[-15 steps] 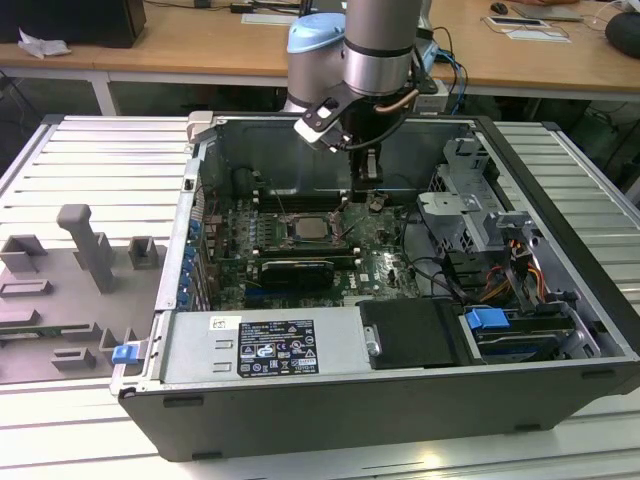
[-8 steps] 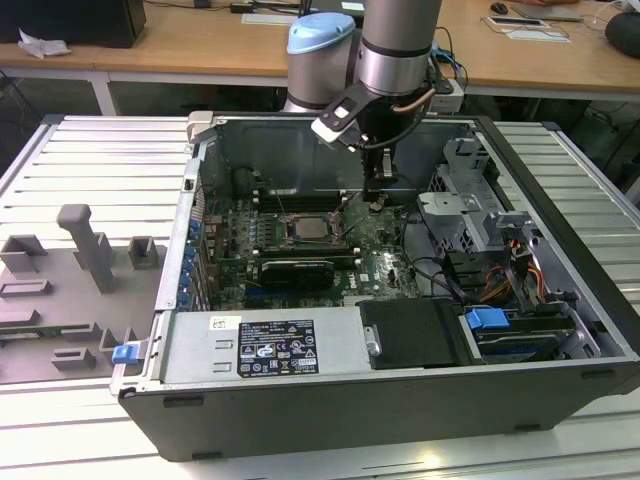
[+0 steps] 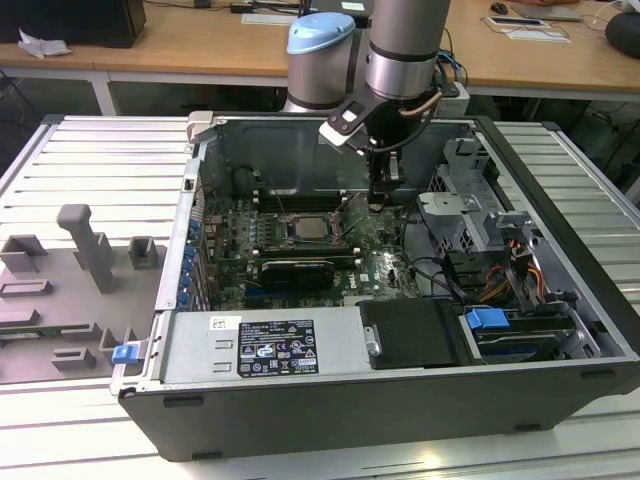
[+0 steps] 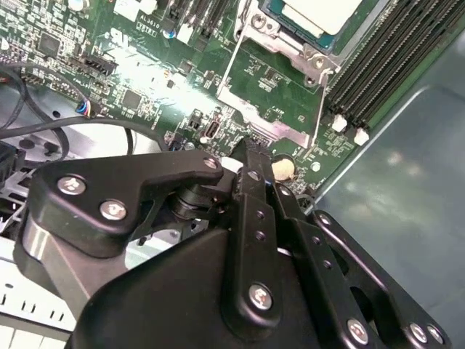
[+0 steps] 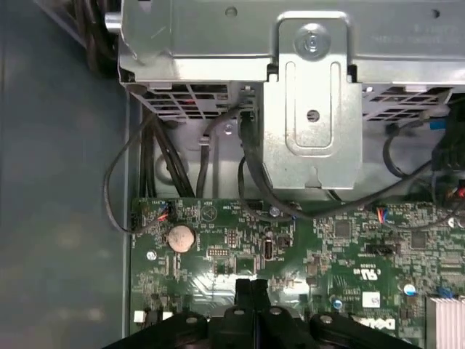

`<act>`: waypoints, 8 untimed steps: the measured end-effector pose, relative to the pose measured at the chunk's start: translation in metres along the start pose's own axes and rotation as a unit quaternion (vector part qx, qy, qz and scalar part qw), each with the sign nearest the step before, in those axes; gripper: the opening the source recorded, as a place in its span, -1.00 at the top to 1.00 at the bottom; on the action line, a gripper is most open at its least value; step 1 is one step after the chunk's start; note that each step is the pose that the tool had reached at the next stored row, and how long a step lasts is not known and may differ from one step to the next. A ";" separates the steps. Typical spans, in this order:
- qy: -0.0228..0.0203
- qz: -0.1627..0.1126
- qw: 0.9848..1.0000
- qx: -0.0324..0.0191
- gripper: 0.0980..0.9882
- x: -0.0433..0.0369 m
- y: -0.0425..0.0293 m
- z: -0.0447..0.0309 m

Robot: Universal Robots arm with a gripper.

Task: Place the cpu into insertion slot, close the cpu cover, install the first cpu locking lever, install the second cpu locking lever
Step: 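Close the cpu cover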

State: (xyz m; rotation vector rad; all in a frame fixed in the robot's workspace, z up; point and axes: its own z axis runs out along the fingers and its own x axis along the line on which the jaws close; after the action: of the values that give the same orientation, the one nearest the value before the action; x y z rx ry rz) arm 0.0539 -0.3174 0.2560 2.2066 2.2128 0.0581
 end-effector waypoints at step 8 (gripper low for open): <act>0.000 0.000 1.000 0.000 0.97 0.0000 -0.0019 0.0027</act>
State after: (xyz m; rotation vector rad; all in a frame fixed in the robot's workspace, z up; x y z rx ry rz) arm 0.0521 -0.3174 0.2532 2.2068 2.2132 0.0575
